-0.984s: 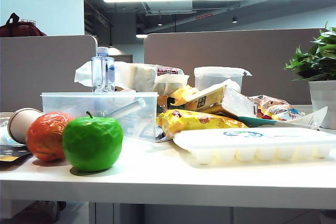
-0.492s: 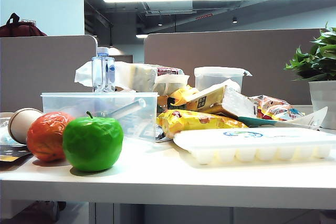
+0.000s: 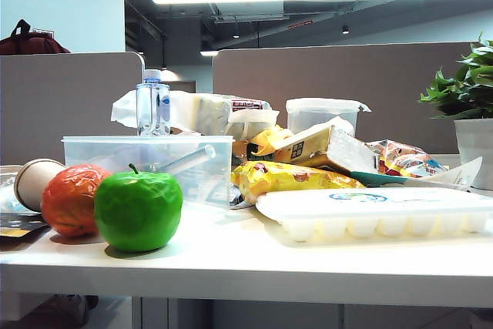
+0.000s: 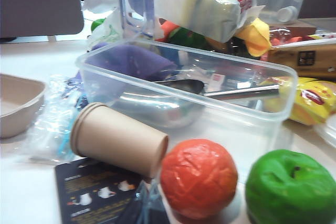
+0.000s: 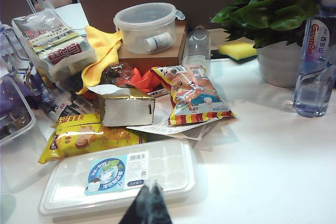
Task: Pick up the metal ice scoop from the table and place it inside the transparent plastic box.
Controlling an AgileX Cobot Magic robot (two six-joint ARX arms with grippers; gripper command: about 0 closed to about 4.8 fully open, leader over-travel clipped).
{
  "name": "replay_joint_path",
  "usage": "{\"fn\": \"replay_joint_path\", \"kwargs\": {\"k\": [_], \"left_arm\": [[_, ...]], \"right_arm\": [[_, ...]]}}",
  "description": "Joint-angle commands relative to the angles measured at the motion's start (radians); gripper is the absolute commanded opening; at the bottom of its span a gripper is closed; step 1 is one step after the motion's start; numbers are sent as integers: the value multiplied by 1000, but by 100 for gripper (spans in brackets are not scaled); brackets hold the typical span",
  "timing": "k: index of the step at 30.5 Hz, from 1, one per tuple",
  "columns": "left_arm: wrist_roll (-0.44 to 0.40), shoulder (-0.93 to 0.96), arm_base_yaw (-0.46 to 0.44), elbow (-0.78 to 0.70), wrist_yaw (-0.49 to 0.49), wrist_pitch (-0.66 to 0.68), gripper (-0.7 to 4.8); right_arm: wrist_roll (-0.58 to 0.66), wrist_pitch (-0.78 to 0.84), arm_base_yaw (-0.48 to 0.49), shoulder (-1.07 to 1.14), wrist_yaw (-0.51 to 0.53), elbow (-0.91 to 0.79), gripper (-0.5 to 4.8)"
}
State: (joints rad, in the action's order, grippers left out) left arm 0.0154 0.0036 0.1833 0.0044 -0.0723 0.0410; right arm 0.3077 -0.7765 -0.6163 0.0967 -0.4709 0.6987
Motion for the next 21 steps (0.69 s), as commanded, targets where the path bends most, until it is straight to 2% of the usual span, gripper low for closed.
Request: {"fn": "replay_joint_path", "kwargs": {"k": [1,8,21], "left_arm": [[-4,2,-8,2,84,-13,-5],[-4,2,-84,2,95,-14,-5],[-4,1,-90,2,95,-13,-5]], "right_arm": [[-34,26,-2,1,2,3,-1],[-55,33,-2,1,2,3,-1],[-84,55,-2,1,2,3,-1]]}}
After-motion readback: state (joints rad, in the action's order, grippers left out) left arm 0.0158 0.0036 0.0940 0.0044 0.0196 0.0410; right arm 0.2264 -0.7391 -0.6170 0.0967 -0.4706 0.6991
